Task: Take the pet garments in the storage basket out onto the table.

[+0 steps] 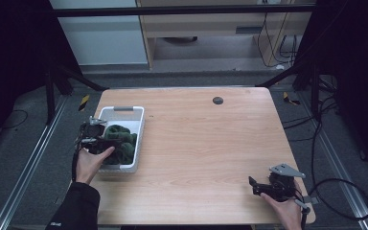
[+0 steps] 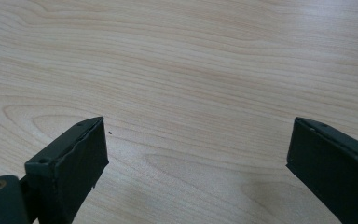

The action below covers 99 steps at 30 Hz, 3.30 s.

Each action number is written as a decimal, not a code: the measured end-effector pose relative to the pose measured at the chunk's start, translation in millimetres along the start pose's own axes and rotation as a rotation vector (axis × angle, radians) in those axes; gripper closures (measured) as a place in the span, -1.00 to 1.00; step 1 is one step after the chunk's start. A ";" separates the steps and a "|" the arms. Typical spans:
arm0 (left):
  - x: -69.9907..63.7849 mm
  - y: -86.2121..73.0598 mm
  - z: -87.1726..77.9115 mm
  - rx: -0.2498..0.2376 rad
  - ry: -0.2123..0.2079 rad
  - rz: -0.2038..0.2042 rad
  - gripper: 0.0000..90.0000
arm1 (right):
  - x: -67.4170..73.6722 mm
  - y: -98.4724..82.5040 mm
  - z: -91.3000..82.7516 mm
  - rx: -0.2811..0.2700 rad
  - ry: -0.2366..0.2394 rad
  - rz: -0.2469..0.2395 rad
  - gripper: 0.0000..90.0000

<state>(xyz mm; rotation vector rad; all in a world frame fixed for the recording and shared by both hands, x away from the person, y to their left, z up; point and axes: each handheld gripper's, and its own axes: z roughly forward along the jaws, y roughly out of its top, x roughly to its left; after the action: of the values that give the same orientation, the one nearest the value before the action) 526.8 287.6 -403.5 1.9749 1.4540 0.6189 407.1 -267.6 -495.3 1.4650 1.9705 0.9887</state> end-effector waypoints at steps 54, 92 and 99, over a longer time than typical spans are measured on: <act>13.0 -2.8 25.4 0.142 -0.044 -0.050 0.72 | 2.0 -0.2 2.7 0.032 0.025 -0.012 -0.93; 8.2 25.2 -57.4 -0.047 -0.088 0.054 0.75 | 2.3 -0.7 3.7 0.034 0.019 -0.024 -0.92; 7.4 29.7 -64.1 -0.071 -0.082 0.055 0.75 | 2.7 -0.8 3.8 0.035 0.020 -0.024 -0.92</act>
<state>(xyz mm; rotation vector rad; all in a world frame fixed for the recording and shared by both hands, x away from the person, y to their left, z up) 505.6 300.6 -336.9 1.9669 1.3152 0.5976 408.6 -264.1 -498.1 1.4525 2.0245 0.9668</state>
